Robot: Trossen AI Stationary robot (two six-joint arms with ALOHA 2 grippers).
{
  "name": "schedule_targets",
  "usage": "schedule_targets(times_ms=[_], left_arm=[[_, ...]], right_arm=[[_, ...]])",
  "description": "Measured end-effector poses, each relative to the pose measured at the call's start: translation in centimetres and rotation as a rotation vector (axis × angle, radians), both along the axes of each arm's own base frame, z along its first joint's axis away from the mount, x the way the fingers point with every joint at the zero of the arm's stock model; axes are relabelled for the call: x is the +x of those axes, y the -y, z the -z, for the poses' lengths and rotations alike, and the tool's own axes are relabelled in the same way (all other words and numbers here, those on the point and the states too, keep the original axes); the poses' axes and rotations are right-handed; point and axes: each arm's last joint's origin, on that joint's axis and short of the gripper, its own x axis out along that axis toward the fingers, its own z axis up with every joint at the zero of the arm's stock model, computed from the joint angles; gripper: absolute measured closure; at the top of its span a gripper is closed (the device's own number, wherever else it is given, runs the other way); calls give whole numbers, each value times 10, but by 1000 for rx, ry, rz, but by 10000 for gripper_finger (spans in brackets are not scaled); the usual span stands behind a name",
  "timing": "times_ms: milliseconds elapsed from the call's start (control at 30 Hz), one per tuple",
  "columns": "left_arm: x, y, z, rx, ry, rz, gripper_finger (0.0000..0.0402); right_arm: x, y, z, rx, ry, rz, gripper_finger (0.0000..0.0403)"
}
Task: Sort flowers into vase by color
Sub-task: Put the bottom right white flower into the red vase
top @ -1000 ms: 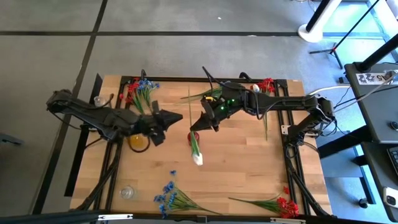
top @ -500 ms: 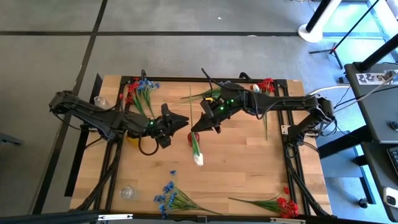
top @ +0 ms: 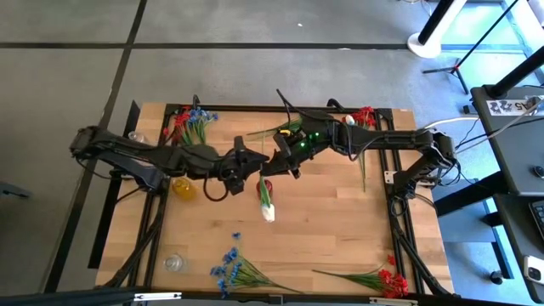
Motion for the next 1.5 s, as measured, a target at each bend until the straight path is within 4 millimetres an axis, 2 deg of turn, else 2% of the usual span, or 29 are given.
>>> schedule_targets(times_ms=[133,267,467,533,667,800,967,1033,1167,1267,1500], left_arm=[[4,6,-3,-38,65,11,320],[2,14,-4,-101,96,-40,385],[-5,20,-3,-248,151,-223,400],[-12,18,-5,-359,188,-272,400],[-30,11,-1,-702,236,-321,401],[-39,8,21,-1025,258,-267,401],[-38,4,47,-1247,409,-168,401],[-40,2,52,-1298,488,-131,401],[-43,0,44,-1355,613,-60,401],[-42,0,39,-1352,617,-47,401],[-33,-3,52,-1290,577,-133,401]], right_arm=[[1,0,0,-19,4,37,382],[1,1,-1,-54,23,71,337],[2,9,-3,-134,87,122,266],[1,15,-9,-167,157,143,249],[-3,23,-25,-236,301,227,227],[-7,25,-32,-348,370,304,225],[-7,24,-33,-460,396,367,226],[-7,22,-34,-499,407,398,226],[-13,16,-43,-557,441,450,226],[-21,10,-53,-596,469,474,226],[-37,-7,-61,-695,444,490,226]])
